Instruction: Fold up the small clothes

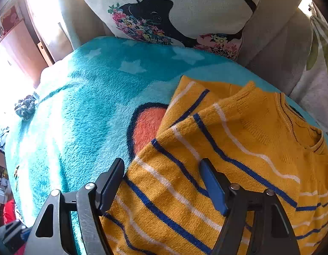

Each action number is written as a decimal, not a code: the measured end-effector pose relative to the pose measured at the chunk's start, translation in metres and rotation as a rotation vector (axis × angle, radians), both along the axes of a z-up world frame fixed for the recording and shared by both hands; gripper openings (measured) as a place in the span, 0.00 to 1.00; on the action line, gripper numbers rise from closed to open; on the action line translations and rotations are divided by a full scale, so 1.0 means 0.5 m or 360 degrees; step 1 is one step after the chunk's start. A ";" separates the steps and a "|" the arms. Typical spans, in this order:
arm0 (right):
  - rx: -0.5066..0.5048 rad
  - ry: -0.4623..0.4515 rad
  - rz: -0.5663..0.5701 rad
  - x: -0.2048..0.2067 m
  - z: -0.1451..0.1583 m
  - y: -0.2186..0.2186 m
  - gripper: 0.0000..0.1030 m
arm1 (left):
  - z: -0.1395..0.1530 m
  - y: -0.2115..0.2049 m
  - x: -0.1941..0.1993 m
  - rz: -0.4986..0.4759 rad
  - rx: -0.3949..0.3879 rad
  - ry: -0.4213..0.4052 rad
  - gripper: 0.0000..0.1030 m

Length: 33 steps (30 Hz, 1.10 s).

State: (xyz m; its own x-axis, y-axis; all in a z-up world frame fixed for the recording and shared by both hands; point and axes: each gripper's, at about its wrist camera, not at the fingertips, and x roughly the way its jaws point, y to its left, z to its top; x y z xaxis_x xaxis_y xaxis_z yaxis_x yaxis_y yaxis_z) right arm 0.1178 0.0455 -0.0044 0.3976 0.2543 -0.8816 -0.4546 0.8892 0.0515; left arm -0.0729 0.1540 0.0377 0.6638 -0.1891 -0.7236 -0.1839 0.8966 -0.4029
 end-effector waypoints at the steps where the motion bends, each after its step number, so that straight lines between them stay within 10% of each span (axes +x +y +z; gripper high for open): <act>1: -0.0005 -0.0012 0.0001 -0.002 -0.002 0.003 0.82 | 0.007 0.005 -0.011 0.0039 0.0060 -0.0013 0.40; 16: 0.0136 -0.0312 -0.0155 -0.189 0.137 -0.240 0.82 | 0.043 -0.028 -0.034 0.0068 0.0253 -0.0068 0.46; 33: 0.0137 -0.0465 -0.0656 -0.351 0.120 -0.564 0.82 | 0.052 -0.276 -0.001 -0.0260 0.0520 -0.0038 0.56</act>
